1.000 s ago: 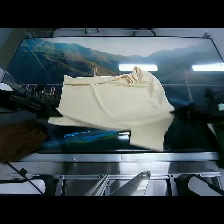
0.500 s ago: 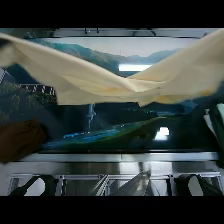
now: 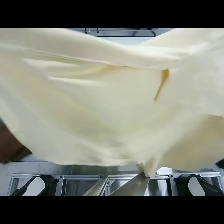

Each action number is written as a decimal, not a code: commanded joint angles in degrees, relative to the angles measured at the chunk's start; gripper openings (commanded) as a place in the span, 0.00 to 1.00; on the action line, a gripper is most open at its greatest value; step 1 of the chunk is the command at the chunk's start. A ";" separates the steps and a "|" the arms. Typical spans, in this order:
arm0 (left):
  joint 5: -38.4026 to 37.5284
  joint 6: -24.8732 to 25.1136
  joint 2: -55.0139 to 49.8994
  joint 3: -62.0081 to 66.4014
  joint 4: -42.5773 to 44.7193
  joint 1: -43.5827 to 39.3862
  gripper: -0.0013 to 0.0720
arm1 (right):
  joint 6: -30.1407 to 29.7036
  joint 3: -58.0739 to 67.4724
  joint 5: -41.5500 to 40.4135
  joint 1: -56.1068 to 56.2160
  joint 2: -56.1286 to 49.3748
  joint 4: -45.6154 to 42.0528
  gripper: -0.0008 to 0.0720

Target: Fold the shirts.

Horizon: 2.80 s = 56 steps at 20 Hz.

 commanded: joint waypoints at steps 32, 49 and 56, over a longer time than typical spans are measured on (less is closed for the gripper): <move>-7.63 -11.21 -73.18 26.49 28.02 -15.54 0.39 | -3.15 -1.79 -7.52 12.68 -58.55 -20.98 0.45; -0.57 -8.72 -41.59 0.26 46.01 -1.75 0.35 | 22.91 -42.14 3.98 3.28 -22.12 -41.40 0.79; 5.16 -6.12 -33.03 -21.18 45.99 -1.77 0.35 | 14.38 -62.45 -6.14 3.48 -20.09 -25.18 0.78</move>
